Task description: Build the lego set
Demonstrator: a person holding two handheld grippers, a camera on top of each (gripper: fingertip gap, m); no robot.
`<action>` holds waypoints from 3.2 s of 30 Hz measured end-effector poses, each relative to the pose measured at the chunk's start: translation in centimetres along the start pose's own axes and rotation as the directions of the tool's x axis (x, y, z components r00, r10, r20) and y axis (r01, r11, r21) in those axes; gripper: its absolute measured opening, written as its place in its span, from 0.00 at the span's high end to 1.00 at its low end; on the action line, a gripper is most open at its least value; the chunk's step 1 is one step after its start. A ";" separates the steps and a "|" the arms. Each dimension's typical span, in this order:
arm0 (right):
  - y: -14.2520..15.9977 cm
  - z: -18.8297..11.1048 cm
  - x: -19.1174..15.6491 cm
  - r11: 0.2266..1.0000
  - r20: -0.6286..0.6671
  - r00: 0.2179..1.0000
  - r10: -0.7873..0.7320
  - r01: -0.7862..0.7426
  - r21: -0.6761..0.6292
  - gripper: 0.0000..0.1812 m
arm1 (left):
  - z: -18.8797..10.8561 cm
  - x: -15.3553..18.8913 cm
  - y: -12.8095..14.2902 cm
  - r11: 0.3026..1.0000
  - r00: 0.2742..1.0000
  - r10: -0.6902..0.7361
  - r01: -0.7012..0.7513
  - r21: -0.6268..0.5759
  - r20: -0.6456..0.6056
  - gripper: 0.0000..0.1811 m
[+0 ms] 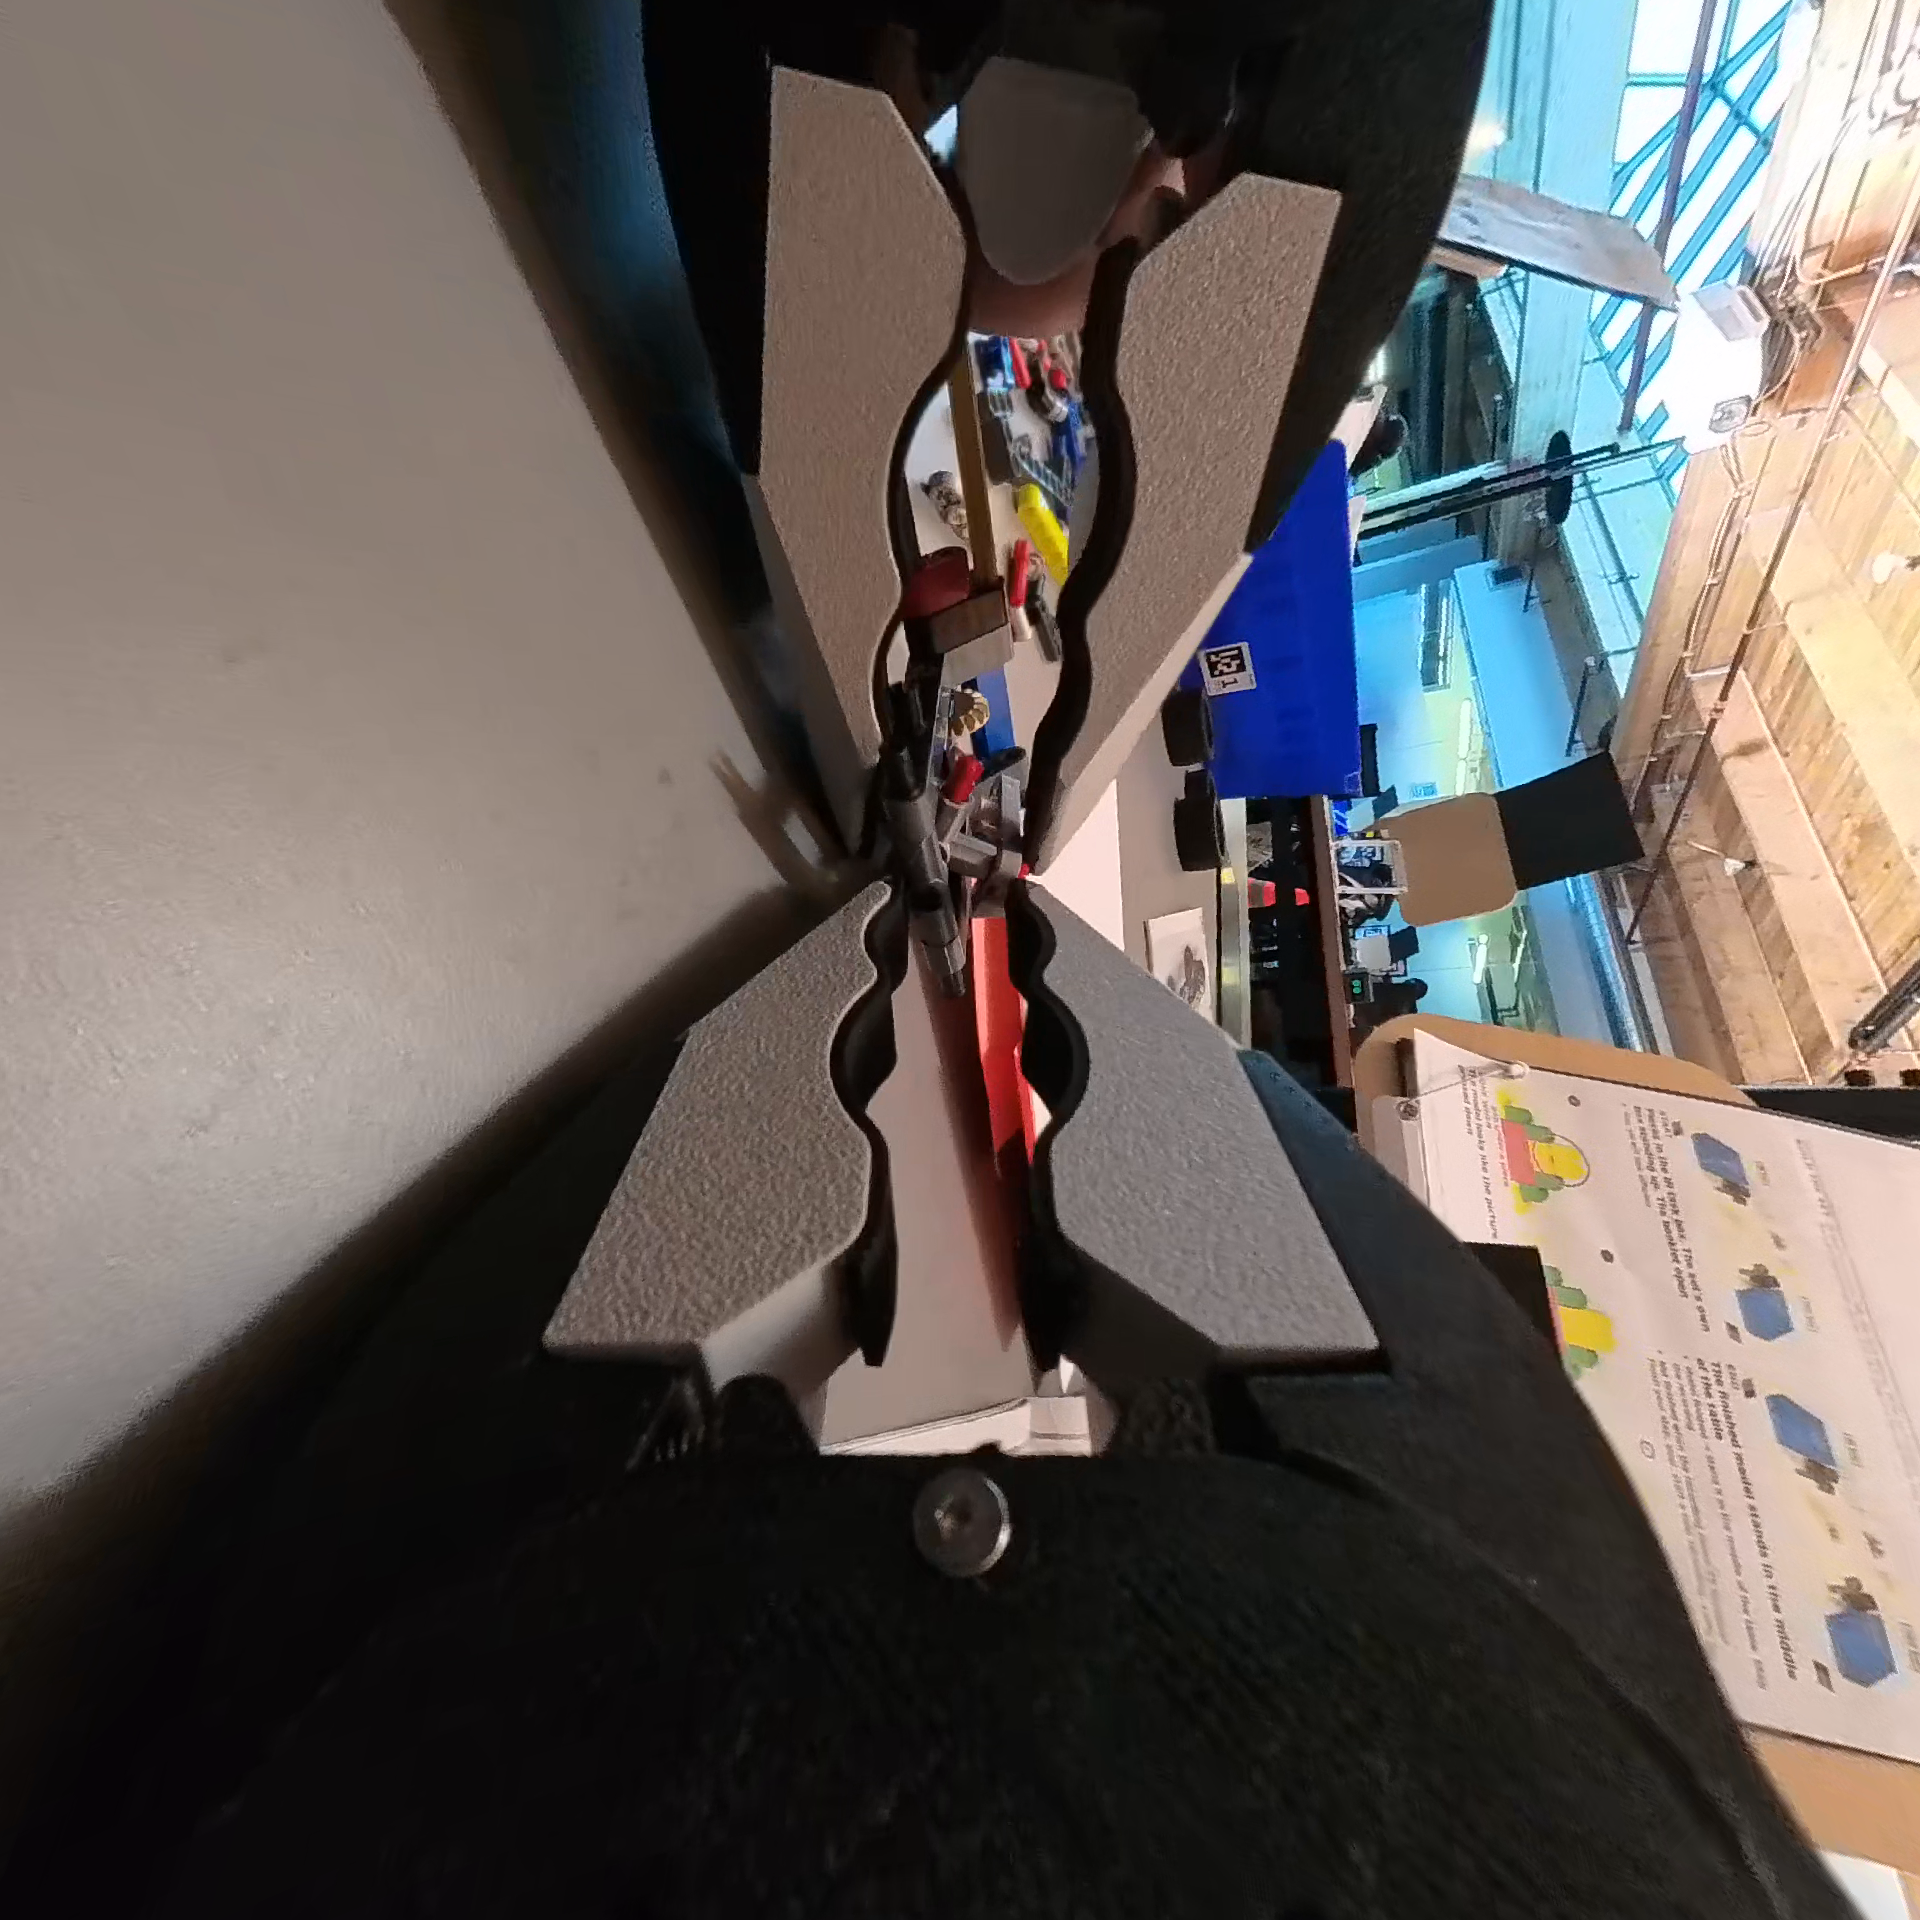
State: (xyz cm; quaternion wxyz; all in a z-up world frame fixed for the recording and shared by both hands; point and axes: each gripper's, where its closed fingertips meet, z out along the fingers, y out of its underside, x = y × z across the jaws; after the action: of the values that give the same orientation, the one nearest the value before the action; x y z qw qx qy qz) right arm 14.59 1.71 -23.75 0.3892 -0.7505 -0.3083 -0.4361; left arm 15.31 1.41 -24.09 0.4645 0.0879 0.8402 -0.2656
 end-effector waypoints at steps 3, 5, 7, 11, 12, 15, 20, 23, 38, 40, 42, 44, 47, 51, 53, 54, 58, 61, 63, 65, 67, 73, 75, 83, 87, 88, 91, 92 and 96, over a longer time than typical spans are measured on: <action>0.1 0.1 0.1 1.000 0.002 1.000 0.025 -0.025 -0.003 0.91 | 0.1 -0.1 0.0 1.000 1.000 -0.015 0.015 0.000 0.009 0.85; 0.2 0.2 0.1 0.999 0.003 0.999 0.036 -0.036 0.001 0.91 | 0.1 -0.1 0.0 1.000 0.999 -0.028 0.028 0.005 0.017 0.84; 0.3 0.2 0.1 1.000 -0.004 1.000 0.026 -0.026 -0.006 0.91 | 0.2 -0.2 0.0 1.000 1.000 -0.007 0.007 -0.001 0.030 0.85; 0.4 0.2 0.1 1.000 -0.002 1.000 0.027 -0.027 -0.007 0.91 | -0.1 -0.1 -0.5 1.000 1.000 0.008 -0.008 0.011 0.012 0.82; 0.4 0.2 0.1 1.000 0.000 1.000 0.027 -0.027 -0.006 0.91 | -0.2 0.0 -0.5 1.000 1.000 -0.014 0.014 0.011 -0.001 0.82; 0.4 0.1 0.0 1.000 0.006 1.000 0.018 -0.018 0.009 0.96 | -0.7 -0.2 0.2 0.999 0.999 -0.041 0.040 -0.026 -0.021 0.80; 0.0 0.0 -0.1 1.000 0.010 1.000 0.008 -0.009 0.028 0.96 | -1.3 0.3 0.7 0.997 0.998 -0.049 0.046 -0.062 -0.040 0.85; -0.5 -0.2 -0.3 0.998 0.020 1.000 -0.006 0.005 0.057 0.96 | -1.2 0.2 0.7 0.996 1.000 0.013 -0.013 -0.094 -0.005 0.88; 0.2 -1.4 -1.0 0.997 0.124 0.991 0.057 -0.064 0.049 0.95 | -1.4 0.9 0.3 0.981 0.997 -0.023 0.010 -0.192 -0.067 0.95; 0.7 -1.6 -1.4 1.000 0.126 0.992 0.000 -0.003 0.021 0.95 | -1.3 1.0 -0.2 0.981 0.997 -0.025 0.009 -0.192 -0.076 0.95; 0.9 -1.7 -1.5 1.000 0.134 0.991 -0.004 0.002 0.014 0.95 | -1.2 1.2 -0.6 0.984 0.995 -0.028 0.011 -0.178 -0.095 0.95; 0.8 -2.0 -1.7 0.999 0.158 0.987 0.022 -0.028 0.036 0.95 | -1.7 1.1 -1.6 0.991 0.992 -0.051 0.036 -0.128 -0.119 0.91; 0.8 -3.0 -2.0 0.994 0.216 0.974 0.070 -0.088 0.071 0.95 | -3.5 -0.6 -2.7 0.991 0.981 -0.131 0.127 -0.036 -0.140 0.87; 0.8 -4.2 -2.2 0.978 0.289 0.948 0.137 -0.176 0.114 0.94 | -4.3 -5.1 1.4 0.977 0.975 -0.206 0.200 -0.071 -0.080 0.77; 0.9 -4.5 -2.2 0.977 0.291 0.946 0.144 -0.184 0.113 0.93 | -3.0 -6.1 3.5 0.983 0.981 -0.178 0.172 -0.069 -0.079 0.72; 0.9 -4.5 -2.2 0.976 0.289 0.946 0.145 -0.184 0.114 0.92 | -2.1 -6.2 4.1 0.987 0.984 -0.155 0.150 -0.056 -0.088 0.72; 0.9 -4.6 -2.4 0.977 0.306 0.941 0.146 -0.185 0.103 0.92 | 1.7 -4.8 5.4 0.997 0.982 -0.043 0.032 -0.065 -0.184 0.70; 1.1 -4.6 -2.4 0.980 0.306 0.941 0.144 -0.179 0.090 0.92 | 3.3 -4.0 5.4 0.992 0.974 0.092 -0.108 -0.068 -0.209 0.80; 1.1 -4.5 -2.5 0.980 0.315 0.938 0.145 -0.181 0.085 0.94 | 3.7 -3.8 5.2 0.980 0.962 0.171 -0.188 -0.063 -0.214 0.84; 1.1 -4.5 -2.5 0.980 0.313 0.939 0.143 -0.180 0.090 0.94 | 4.1 -3.8 5.1 0.969 0.952 0.215 -0.235 -0.073 -0.216 0.86; 1.1 -4.5 -2.5 0.978 0.313 0.938 0.148 -0.186 0.095 0.94 | 4.2 -3.5 5.1 0.960 0.943 0.243 -0.267 -0.079 -0.229 0.91; 1.1 -4.4 -2.3 0.978 0.300 0.943 0.147 -0.184 0.097 0.94 | 4.3 -3.1 5.4 0.929 0.930 0.330 -0.350 -0.117 -0.162 0.99; 1.2 -4.4 -2.0 0.979 0.282 0.948 0.147 -0.181 0.096 0.90 | 4.2 -3.7 5.1 0.928 0.936 0.341 -0.350 -0.126 -0.090 1.00; 1.2 -5.2 -0.4 0.967 0.238 0.952 0.193 -0.226 0.118 0.76 | -0.2 -9.5 4.4 0.946 0.919 0.306 -0.264 -0.189 0.247 1.00; 1.2 -5.6 0.5 0.966 0.203 0.959 0.199 -0.227 0.126 0.76 | -3.8 -13.0 4.8 0.924 0.847 0.364 -0.275 -0.267 0.387 1.00; 1.2 -5.6 0.6 0.965 0.196 0.959 0.204 -0.231 0.126 0.76 | -4.8 -14.0 5.2 0.911 0.826 0.391 -0.286 -0.296 0.406 1.00; 1.5 -5.5 0.7 0.965 0.184 0.960 0.212 -0.236 0.116 0.76 | -8.2 -17.2 8.0 0.884 0.796 0.426 -0.267 -0.383 0.429 1.00; 1.6 -5.4 0.7 0.965 0.186 0.959 0.214 -0.237 0.111 0.76 | -9.3 -18.2 9.6 0.873 0.790 0.437 -0.257 -0.414 0.431 1.00; 1.9 -5.3 1.0 0.966 0.165 0.962 0.216 -0.235 0.106 0.76 | -13.4 -21.5 18.9 0.800 0.779 0.473 -0.183 -0.572 0.412 1.00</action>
State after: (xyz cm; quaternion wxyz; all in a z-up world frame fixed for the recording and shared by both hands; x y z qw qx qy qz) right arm 14.30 -3.62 -21.80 0.4578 -0.7860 -0.2761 -0.3104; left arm 24.79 26.54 -7.40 0.7263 0.0371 0.6854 0.0369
